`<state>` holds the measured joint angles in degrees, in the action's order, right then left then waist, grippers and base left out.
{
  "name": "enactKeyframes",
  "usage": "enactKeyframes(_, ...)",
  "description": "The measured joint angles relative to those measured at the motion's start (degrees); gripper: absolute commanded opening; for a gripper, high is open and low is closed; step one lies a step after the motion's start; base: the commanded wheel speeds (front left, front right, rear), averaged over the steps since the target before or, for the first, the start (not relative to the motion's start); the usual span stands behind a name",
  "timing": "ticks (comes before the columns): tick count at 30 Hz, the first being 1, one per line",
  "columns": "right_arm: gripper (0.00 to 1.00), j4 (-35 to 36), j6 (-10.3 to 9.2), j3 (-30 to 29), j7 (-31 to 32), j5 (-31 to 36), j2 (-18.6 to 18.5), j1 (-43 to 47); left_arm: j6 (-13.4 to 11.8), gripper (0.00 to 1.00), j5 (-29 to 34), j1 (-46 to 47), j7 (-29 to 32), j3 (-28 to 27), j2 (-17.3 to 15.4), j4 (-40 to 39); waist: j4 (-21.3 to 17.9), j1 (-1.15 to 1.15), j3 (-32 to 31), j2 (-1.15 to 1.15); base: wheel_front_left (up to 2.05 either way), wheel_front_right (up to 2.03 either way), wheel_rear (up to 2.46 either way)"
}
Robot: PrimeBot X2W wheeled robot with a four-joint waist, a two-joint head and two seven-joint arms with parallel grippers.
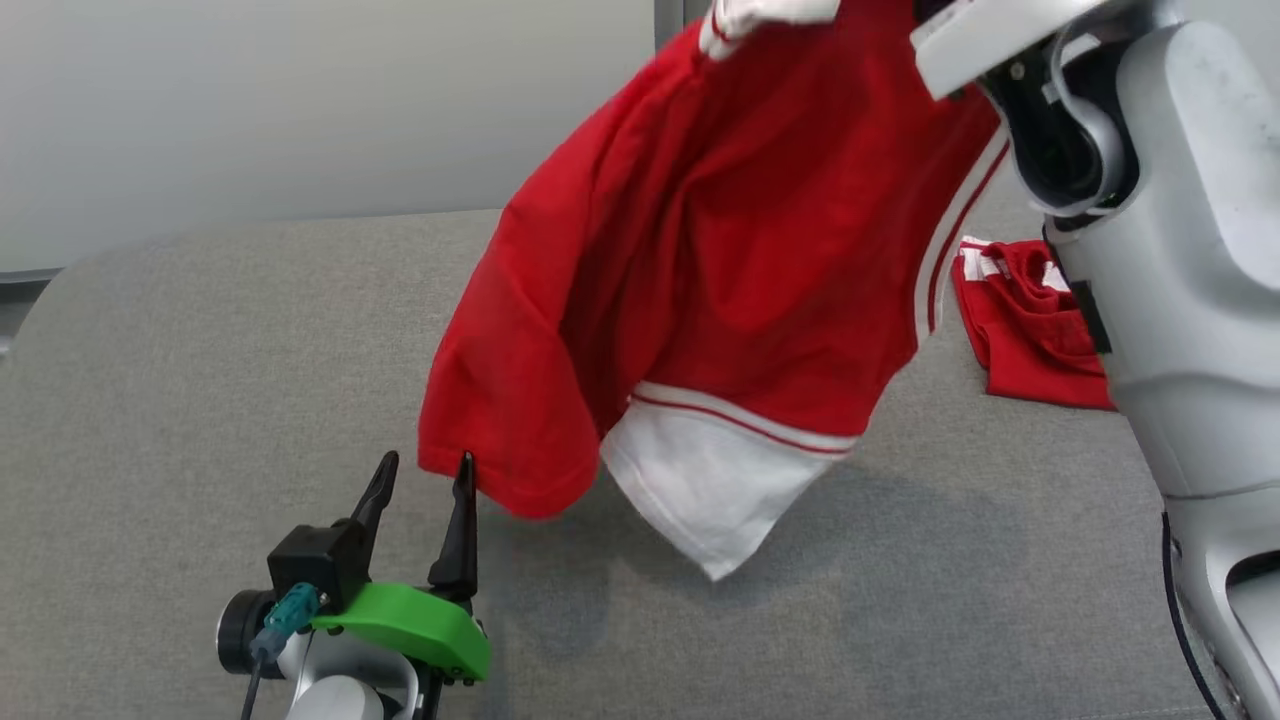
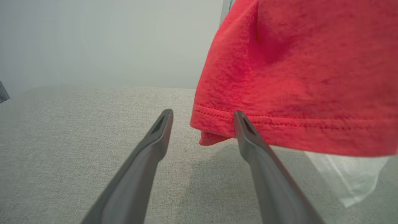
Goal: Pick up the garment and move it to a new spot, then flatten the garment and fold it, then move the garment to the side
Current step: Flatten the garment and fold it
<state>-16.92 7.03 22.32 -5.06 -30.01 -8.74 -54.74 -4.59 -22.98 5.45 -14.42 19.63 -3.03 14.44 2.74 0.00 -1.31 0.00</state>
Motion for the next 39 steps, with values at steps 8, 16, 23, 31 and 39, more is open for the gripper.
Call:
enactKeyframes(8,0.00,-14.2,0.01,5.1,6.0,-1.0,-3.1,19.4,-0.5,1.00,0.0,-1.7,0.0,-0.7,0.0,0.5,0.3,0.00,0.7,0.00,0.00,0.00,0.00)
enactKeyframes(16,0.00,-15.6,0.02,3.4,3.5,-1.8,-4.4,22.2,0.6,1.00,0.7,-2.0,0.0,4.0,0.0,1.6,-1.2,0.00,2.1,0.00,0.00,0.00,0.00)
enactKeyframes(23,0.00,-15.0,0.02,3.1,1.5,-2.4,-3.8,22.4,0.6,1.00,1.8,-2.9,1.5,5.4,0.0,5.4,-2.9,0.00,2.5,0.00,0.00,0.00,0.00)
enactKeyframes(31,0.00,-14.1,0.02,3.1,-0.6,-3.7,-2.4,22.4,0.0,1.00,3.7,-2.6,4.7,6.3,0.0,12.2,-4.4,0.01,4.0,0.00,0.00,0.00,0.00)
enactKeyframes(39,0.00,-14.0,0.02,3.1,-2.3,-4.3,-2.2,23.0,-0.5,1.00,3.6,0.9,4.8,5.6,0.2,15.9,-5.1,0.01,4.9,0.00,0.00,0.00,0.00)
